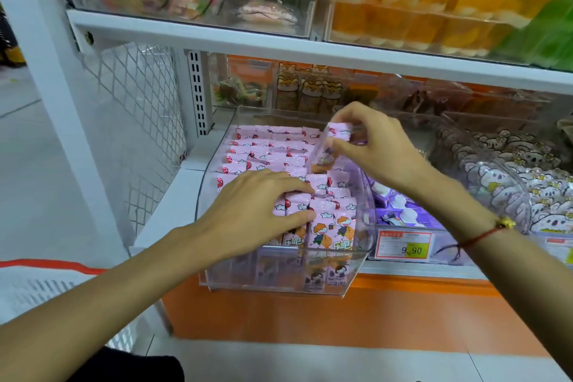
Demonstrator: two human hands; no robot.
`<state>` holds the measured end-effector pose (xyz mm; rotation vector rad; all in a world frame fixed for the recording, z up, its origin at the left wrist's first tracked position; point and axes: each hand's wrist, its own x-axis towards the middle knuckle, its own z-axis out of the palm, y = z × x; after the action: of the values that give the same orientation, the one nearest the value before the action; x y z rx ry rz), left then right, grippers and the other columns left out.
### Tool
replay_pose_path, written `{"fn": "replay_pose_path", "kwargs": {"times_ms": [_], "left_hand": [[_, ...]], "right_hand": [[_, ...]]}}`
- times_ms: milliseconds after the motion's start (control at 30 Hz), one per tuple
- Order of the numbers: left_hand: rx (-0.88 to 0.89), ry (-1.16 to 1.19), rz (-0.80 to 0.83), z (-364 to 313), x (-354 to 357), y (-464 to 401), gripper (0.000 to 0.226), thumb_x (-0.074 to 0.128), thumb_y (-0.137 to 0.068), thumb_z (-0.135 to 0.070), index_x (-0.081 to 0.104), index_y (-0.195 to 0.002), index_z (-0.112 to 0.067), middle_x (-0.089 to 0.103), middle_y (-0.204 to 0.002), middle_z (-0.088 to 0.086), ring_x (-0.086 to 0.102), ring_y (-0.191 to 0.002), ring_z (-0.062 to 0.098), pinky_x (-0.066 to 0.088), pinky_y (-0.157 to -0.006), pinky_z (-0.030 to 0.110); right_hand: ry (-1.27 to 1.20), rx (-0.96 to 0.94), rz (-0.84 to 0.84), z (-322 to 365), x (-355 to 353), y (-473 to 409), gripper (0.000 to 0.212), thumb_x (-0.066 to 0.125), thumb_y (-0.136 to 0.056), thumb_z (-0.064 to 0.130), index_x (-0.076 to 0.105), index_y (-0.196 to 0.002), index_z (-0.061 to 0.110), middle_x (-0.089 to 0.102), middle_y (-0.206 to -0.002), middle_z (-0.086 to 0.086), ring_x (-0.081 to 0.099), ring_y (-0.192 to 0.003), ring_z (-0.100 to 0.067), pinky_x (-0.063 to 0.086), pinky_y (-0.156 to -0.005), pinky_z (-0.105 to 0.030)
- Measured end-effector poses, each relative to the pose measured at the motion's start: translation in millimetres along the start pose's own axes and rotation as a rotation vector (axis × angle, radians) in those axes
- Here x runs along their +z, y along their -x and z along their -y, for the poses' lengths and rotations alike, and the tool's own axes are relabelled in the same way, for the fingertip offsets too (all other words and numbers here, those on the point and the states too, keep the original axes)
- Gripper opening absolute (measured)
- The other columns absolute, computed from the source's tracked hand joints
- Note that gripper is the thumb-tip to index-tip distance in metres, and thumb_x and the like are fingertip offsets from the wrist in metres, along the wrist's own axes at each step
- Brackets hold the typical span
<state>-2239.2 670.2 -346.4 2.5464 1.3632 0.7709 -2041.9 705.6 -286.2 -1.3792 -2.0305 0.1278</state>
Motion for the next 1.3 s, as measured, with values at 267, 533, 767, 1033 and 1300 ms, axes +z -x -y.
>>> {"fn": "replay_pose_path", "kwargs": {"times_ms": [267,533,767,1033,1300], "left_hand": [[-0.013,-0.009,-0.004,-2,0,1,0.040,0.057,-0.086,-0.056,0.062,-0.122,-0.038,0.065,-0.112,-0.020,0.054,-0.101,0.004,0.036,-0.076,0.022],[0.007,0.031,-0.023,-5,-2,1,0.040,0.057,-0.088,-0.054,0.059,-0.124,-0.038,0.061,-0.116,-0.022,0.051,-0.106,0.002,0.042,-0.085,0.024],[-0.020,0.010,-0.004,-10,1,0,0.029,0.060,-0.088,-0.050,0.067,-0.113,-0.037,0.064,-0.107,-0.020,0.054,-0.097,0.004,0.041,-0.076,0.024],[-0.088,0.172,-0.061,-8,2,0,0.017,0.065,-0.088,-0.037,0.067,-0.105,-0.037,0.061,-0.099,-0.023,0.056,-0.095,0.000,0.048,-0.081,0.028],[-0.135,0.540,-0.302,-21,-7,3,0.040,0.061,-0.080,-0.061,0.053,-0.115,-0.042,0.057,-0.115,-0.026,0.054,-0.103,-0.009,0.045,-0.076,0.005]], "right_hand": [[0.464,-0.104,0.439,0,29,-22,0.023,0.056,-0.093,0.032,0.071,-0.099,0.016,0.058,-0.109,-0.009,0.052,-0.103,-0.027,0.044,-0.086,-0.037],[0.534,-0.196,0.370,-2,13,-9,0.034,0.056,-0.091,0.044,0.065,-0.117,0.024,0.056,-0.129,-0.004,0.045,-0.118,-0.022,0.038,-0.090,-0.036],[0.450,-0.140,0.253,-1,19,-7,0.009,0.064,-0.087,0.028,0.067,-0.089,0.020,0.061,-0.110,-0.004,0.049,-0.104,-0.022,0.031,-0.077,-0.030],[-0.432,-0.032,-0.511,18,-5,33,0.007,0.053,-0.097,0.015,0.048,-0.092,0.014,0.055,-0.077,0.006,0.057,-0.063,0.001,0.045,-0.058,-0.018],[-0.744,0.206,-0.416,26,-5,59,0.008,0.054,-0.096,0.013,0.051,-0.088,0.015,0.058,-0.079,-0.002,0.057,-0.068,-0.004,0.047,-0.068,-0.020]]}}
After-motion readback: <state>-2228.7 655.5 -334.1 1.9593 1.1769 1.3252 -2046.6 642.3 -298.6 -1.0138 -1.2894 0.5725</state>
